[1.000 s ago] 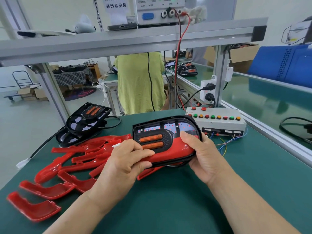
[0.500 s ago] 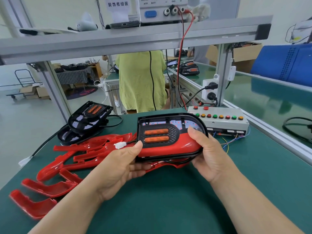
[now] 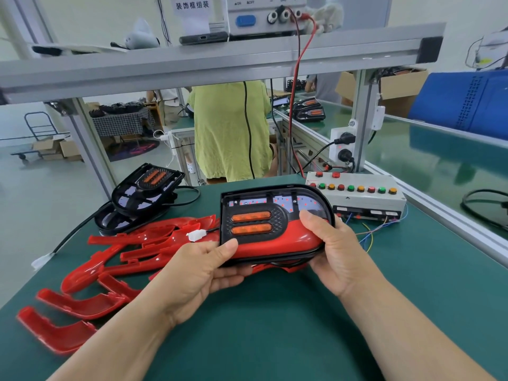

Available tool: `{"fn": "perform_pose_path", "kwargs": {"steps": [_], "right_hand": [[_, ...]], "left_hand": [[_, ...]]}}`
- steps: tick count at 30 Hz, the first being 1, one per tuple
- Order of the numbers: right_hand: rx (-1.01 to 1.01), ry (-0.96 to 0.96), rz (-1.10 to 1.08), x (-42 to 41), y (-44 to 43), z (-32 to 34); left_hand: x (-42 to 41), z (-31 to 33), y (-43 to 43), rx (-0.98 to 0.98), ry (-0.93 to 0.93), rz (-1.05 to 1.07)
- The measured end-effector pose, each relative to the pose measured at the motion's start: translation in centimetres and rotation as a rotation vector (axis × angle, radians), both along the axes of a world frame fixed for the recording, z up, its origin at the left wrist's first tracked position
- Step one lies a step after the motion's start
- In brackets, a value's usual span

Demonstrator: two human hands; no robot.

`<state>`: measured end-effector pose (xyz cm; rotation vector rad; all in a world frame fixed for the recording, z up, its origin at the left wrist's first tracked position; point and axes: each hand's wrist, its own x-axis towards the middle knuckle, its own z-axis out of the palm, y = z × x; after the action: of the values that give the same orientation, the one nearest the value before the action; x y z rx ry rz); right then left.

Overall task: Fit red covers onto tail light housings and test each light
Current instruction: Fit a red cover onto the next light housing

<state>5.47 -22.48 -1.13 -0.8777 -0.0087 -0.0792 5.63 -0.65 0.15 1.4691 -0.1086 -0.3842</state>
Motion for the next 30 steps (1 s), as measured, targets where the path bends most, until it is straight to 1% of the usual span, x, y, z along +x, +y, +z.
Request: {"fn": "perform_pose_path", "kwargs": {"steps": [6,13,18,21,25,30], "right_hand": [[0.000,0.002,0.001,0.1,0.1,0.0],[0.001,-0.018,0.033,-0.1,-0.1,0.2],[0.024,-0.066,0.153,-0.4,-0.6,0.4],[-0.009,-0.093,0.209,-0.4,-0.9,0.4],[-0.015,-0.084,0.233,-0.3,-1.1,0.3],[-0.014,-0.049,0.211,-0.1,-1.3,0.3]], "left_hand": [[0.1,-0.3,0.0,0.025,-0.048,0.013],[0.2,-0.6,-0.1,0.063,-0.126,0.077],[0.2,-0.6,-0.1,0.036,-0.118,0.068],[0.3,-0.6,0.1,0.032,-0.101,0.069],[0.3,-0.7,0.3,0.059,-0.102,0.054],[0.3,-0.7,0.3,0.096,-0.117,0.034]]}}
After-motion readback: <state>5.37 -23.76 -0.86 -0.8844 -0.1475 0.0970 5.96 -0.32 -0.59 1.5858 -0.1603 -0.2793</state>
